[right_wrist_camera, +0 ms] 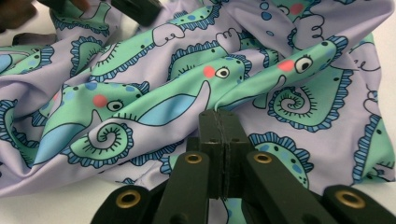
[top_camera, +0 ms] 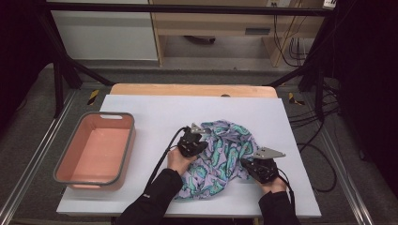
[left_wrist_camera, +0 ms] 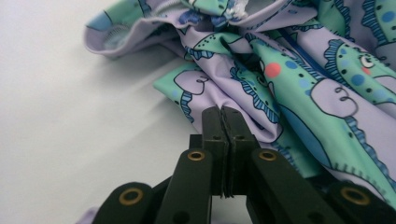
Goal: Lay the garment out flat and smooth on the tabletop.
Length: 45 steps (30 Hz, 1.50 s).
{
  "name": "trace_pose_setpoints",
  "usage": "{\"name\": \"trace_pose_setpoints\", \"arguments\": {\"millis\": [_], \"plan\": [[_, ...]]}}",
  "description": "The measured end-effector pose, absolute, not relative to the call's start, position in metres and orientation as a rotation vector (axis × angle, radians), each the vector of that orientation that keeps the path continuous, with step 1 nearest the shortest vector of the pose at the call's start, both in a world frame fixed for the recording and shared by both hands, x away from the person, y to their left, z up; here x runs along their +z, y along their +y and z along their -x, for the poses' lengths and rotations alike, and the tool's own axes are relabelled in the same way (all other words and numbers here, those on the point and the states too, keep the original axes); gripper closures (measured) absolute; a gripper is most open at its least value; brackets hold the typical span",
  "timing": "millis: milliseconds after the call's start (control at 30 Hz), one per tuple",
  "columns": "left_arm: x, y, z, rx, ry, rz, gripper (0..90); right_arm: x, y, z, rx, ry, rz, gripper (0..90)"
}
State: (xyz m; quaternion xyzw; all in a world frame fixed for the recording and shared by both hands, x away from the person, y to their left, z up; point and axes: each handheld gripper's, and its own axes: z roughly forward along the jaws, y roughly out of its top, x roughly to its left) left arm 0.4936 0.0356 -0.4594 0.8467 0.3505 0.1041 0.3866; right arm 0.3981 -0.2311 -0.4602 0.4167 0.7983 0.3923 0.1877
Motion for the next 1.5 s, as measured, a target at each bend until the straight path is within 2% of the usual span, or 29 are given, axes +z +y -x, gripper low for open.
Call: {"name": "trace_pose_setpoints", "arguments": {"millis": [167,433,567,767,800,867,933,1000,1067,1100,1200,1267,1333,1400,1500], "plan": [[-0.441,0.063,-0.489,0.306,0.888,-2.107,88.8,-0.455,-0.236,-0.397,1.113,2.221,-1.169,90.0],[-0.412,0.136,-0.476,0.384,0.959,-2.028,88.9,-0.441,-0.251,-0.394,1.127,2.173,-1.190,90.0],[-0.413,0.155,-0.464,0.410,0.999,-2.043,88.9,-0.437,-0.262,-0.393,1.121,2.151,-1.208,90.0],[-0.427,0.161,-0.444,0.358,1.001,-2.071,87.9,-0.446,-0.270,-0.394,1.053,2.189,-1.250,89.6],[-0.428,0.162,-0.444,0.347,0.993,-2.073,86.9,-0.448,-0.270,-0.395,1.046,2.200,-1.246,88.8],[-0.429,0.163,-0.445,0.335,0.978,-2.054,84.3,-0.449,-0.265,-0.397,1.065,2.193,-1.227,79.1],[-0.426,0.165,-0.450,0.325,0.979,-2.026,76.3,-0.447,-0.259,-0.399,1.076,2.173,-1.184,68.3],[-0.423,0.165,-0.457,0.306,0.998,-1.994,59.6,-0.443,-0.252,-0.403,1.094,2.149,-1.150,57.8],[-0.421,0.164,-0.465,0.347,1.024,-1.975,43.3,-0.441,-0.245,-0.409,1.115,2.116,-1.151,46.2],[-0.422,0.163,-0.470,0.352,1.040,-1.975,36.6,-0.440,-0.242,-0.413,1.129,2.107,-1.154,44.4],[-0.427,0.157,-0.486,0.344,1.075,-1.987,25.7,-0.442,-0.232,-0.426,1.140,2.106,-1.171,39.2],[-0.434,0.152,-0.495,0.334,1.098,-2.002,25.4,-0.445,-0.227,-0.434,1.123,2.118,-1.174,39.8],[-0.442,0.148,-0.504,0.316,1.111,-2.013,25.5,-0.449,-0.223,-0.440,1.119,2.126,-1.178,46.7],[-0.451,0.145,-0.511,0.250,1.123,-2.019,27.6,-0.451,-0.221,-0.445,1.112,2.135,-1.188,58.7],[-0.462,0.142,-0.516,0.158,1.132,-2.047,35.7,-0.451,-0.224,-0.447,1.090,2.154,-1.189,82.8]]}}
